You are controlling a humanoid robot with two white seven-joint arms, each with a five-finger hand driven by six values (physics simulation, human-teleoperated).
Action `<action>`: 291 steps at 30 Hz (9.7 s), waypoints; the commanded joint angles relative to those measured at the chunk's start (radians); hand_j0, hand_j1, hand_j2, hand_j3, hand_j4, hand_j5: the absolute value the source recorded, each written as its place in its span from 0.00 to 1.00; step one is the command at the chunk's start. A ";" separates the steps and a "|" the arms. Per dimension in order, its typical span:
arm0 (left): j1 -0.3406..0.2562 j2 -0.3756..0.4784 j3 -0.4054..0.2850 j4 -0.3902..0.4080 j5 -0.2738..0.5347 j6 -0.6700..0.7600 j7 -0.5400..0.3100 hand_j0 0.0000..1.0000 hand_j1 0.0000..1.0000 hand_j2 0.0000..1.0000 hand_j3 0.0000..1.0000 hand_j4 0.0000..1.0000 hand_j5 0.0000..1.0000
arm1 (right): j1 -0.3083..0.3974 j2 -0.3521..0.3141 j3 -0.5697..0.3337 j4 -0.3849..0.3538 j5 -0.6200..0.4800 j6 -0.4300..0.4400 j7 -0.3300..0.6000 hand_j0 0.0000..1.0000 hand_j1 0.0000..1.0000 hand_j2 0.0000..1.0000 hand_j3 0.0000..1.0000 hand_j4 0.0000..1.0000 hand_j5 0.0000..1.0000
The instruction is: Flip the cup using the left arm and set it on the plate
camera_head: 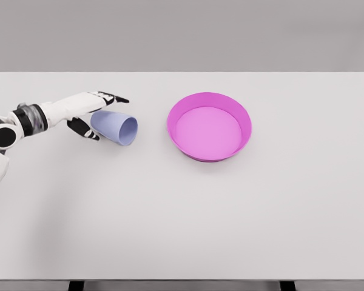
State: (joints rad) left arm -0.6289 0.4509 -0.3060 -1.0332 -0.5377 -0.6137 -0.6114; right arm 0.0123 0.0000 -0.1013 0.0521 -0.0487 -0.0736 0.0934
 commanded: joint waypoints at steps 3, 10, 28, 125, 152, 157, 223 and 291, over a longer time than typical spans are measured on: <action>0.003 -0.004 -0.001 -0.022 0.004 0.003 0.001 1.00 1.00 1.00 1.00 1.00 1.00 | 0.000 0.000 0.000 0.000 0.000 0.000 0.000 1.00 1.00 1.00 1.00 1.00 1.00; 0.006 -0.024 -0.004 -0.018 -0.065 0.003 0.001 1.00 1.00 1.00 1.00 1.00 1.00 | 0.000 0.000 0.000 0.000 0.000 0.000 0.000 1.00 1.00 1.00 1.00 1.00 1.00; 0.012 -0.029 -0.004 -0.022 -0.080 0.003 0.001 1.00 1.00 1.00 1.00 1.00 1.00 | -0.002 0.000 0.000 0.000 0.000 0.000 0.000 1.00 1.00 1.00 1.00 1.00 1.00; 0.095 0.057 -0.036 -0.059 0.544 0.003 0.001 0.69 0.69 0.69 0.69 0.69 0.69 | 0.000 0.000 0.000 0.000 0.000 0.000 0.000 1.00 1.00 1.00 1.00 1.00 1.00; 0.135 -0.143 -0.038 -0.077 0.703 0.003 0.001 0.68 0.68 0.68 0.68 0.68 0.68 | 0.000 0.000 0.000 0.000 0.000 0.000 0.000 1.00 1.00 1.00 1.00 1.00 1.00; 0.135 -0.179 -0.041 -0.077 0.705 0.003 0.001 0.68 0.68 0.68 0.68 0.68 0.68 | -0.002 0.000 0.000 0.000 0.000 0.000 0.000 1.00 1.00 1.00 1.00 1.00 1.00; -0.018 -0.451 -0.183 0.280 0.645 0.003 0.001 0.97 0.97 0.97 0.97 0.97 0.97 | 0.000 0.000 0.000 0.000 0.000 0.000 0.000 1.00 1.00 1.00 1.00 1.00 1.00; -0.052 -0.359 -0.142 0.269 0.647 0.003 0.001 1.00 1.00 1.00 1.00 1.00 1.00 | -0.002 0.000 0.000 0.000 0.000 0.000 0.000 1.00 1.00 1.00 1.00 1.00 1.00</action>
State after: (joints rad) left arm -0.6811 0.0815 -0.4568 -0.7598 0.0979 -0.6126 -0.6111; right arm 0.0123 0.0000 -0.1014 0.0521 -0.0490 -0.0736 0.0934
